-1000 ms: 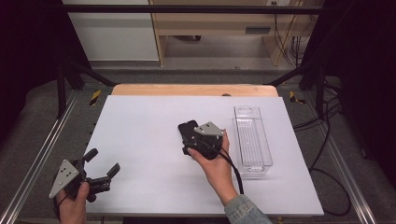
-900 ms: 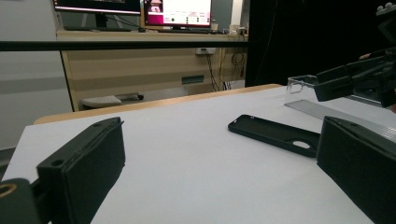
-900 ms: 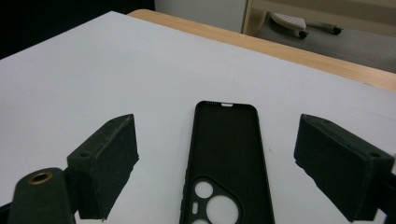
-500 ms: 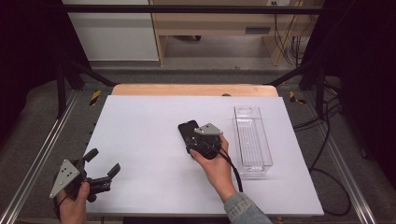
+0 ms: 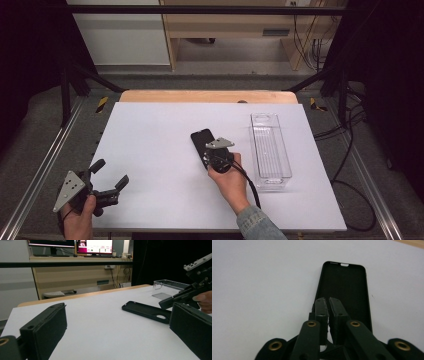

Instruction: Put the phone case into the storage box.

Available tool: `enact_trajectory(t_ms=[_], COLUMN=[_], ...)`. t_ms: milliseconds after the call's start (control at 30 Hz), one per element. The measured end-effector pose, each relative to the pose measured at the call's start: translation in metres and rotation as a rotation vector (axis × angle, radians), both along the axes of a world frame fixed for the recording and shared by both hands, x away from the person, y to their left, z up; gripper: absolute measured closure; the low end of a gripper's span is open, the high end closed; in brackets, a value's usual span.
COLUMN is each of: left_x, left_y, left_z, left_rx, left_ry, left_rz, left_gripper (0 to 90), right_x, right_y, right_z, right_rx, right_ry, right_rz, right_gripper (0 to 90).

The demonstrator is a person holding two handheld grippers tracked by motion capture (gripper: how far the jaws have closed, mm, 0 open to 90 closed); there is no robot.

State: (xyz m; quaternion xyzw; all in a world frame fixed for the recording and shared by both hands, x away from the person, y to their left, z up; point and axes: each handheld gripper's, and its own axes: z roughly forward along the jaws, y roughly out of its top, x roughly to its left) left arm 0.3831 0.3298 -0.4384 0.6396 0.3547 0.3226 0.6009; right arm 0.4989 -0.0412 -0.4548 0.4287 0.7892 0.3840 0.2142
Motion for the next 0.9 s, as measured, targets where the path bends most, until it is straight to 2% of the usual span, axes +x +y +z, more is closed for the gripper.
enact_trajectory(t_ms=[233, 567, 733, 900], left_x=[0.0, 0.0, 0.0, 0.0], left_y=[-0.001, -0.001, -0.001, -0.001], left_z=[0.0, 0.0, 0.0, 0.0], left_rx=[0.002, 0.002, 0.006, 0.004], left_ry=[0.0, 0.0, 0.001, 0.001], left_rz=[0.0, -0.003, -0.005, -0.005], left_gripper=[1.3, 1.4, 1.5, 1.5], right_x=[0.0, -0.002, -0.004, -0.006], right_y=[-0.002, 0.0, -0.001, 0.001], right_z=[-0.011, -0.021, -0.025, -0.027], right_rx=[-0.017, -0.047, -0.032, -0.043], right_ry=[0.041, 0.061, 0.067, 0.074], right_rz=[-0.011, -0.011, -0.01, 0.007], right_gripper=[90.0, 90.0, 90.0, 90.0])
